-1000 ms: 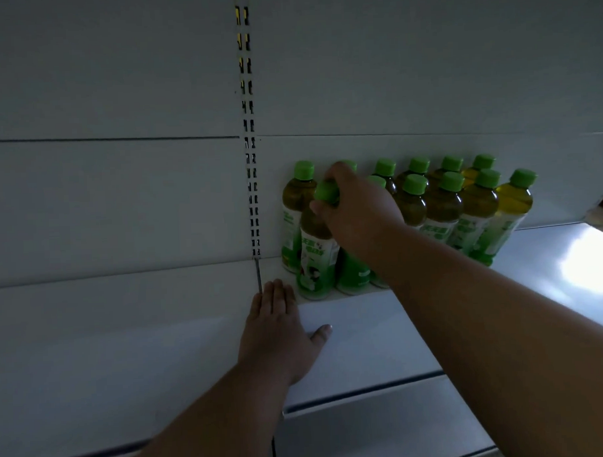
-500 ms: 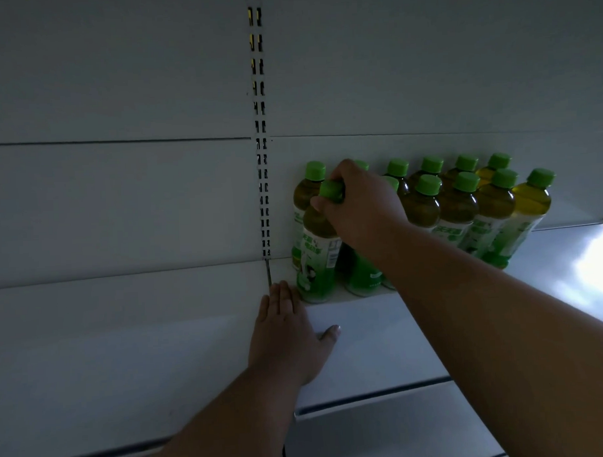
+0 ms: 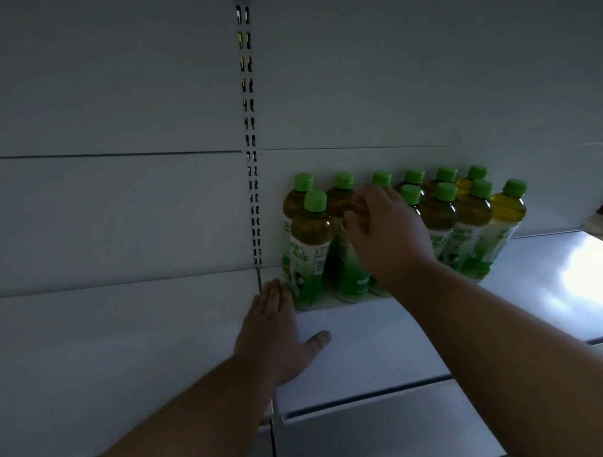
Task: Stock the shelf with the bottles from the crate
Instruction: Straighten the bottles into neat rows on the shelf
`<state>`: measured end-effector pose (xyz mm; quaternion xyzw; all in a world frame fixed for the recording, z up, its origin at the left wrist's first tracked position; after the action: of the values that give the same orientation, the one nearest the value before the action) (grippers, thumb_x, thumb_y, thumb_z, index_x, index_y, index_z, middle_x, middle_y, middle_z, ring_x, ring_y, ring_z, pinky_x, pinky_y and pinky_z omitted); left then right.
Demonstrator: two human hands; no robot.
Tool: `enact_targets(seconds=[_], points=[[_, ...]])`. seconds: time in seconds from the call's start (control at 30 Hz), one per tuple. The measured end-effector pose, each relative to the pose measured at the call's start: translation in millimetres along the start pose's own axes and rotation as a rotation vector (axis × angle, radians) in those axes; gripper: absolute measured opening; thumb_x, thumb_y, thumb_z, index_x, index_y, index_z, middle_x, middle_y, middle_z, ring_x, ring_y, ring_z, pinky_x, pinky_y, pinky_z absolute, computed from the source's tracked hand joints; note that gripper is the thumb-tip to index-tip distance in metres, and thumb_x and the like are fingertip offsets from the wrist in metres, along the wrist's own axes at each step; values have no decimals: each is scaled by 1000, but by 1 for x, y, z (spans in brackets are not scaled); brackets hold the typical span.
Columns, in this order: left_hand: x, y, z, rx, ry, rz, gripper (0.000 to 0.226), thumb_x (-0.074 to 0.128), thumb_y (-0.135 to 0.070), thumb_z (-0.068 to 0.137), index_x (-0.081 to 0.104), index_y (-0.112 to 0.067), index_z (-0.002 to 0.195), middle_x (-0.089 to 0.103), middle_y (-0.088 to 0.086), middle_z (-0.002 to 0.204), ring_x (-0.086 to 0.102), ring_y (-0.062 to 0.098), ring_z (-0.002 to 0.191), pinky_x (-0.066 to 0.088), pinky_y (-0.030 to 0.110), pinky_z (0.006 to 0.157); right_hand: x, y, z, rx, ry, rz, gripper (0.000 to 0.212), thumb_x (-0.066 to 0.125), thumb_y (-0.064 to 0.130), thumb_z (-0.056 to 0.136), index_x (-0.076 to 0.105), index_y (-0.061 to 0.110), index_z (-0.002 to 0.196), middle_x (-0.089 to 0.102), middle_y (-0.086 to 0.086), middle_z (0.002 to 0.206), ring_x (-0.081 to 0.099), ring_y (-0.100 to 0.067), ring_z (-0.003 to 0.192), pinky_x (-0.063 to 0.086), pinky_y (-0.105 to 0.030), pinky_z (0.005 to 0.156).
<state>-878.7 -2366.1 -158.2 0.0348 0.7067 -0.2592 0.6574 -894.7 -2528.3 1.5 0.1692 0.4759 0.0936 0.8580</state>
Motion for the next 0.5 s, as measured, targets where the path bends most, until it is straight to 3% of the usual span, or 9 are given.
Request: enact_targets(seconds=[0.13, 0.33, 0.5], points=[[-63, -17, 12, 108, -139, -32, 121, 58, -78, 76, -3, -13, 158, -5, 7, 167, 0, 23, 153, 11, 41, 124, -14, -20, 8, 10, 18, -61, 31, 57, 27, 97, 56, 18, 127, 55, -7, 125, 62, -31, 97, 45, -32, 68], [-132, -44, 20, 137, -274, 15, 116, 59, -68, 83, -10, -11, 157, -9, 8, 167, -6, 20, 153, 1, 32, 120, -15, -26, 31, 25, 132, -54, 36, 59, 29, 96, 53, 20, 130, 53, -9, 124, 61, -31, 99, 53, -39, 78], [-161, -72, 52, 194, -186, 184, 125, 66, -71, 77, -10, -11, 157, -9, 8, 167, -1, 23, 153, 11, 39, 121, -6, -29, 46, 18, 321, -106, 39, 55, 29, 99, 49, 18, 135, 64, -12, 108, 61, -31, 95, 47, -32, 72]])
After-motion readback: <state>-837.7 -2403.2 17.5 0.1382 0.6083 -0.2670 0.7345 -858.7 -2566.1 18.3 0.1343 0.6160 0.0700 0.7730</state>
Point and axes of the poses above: each hand's wrist, its own z-axis towards the middle knuckle, its own x-axis out of the palm, y = z × x, the point moved 5 cm from there along z, towards the middle knuckle
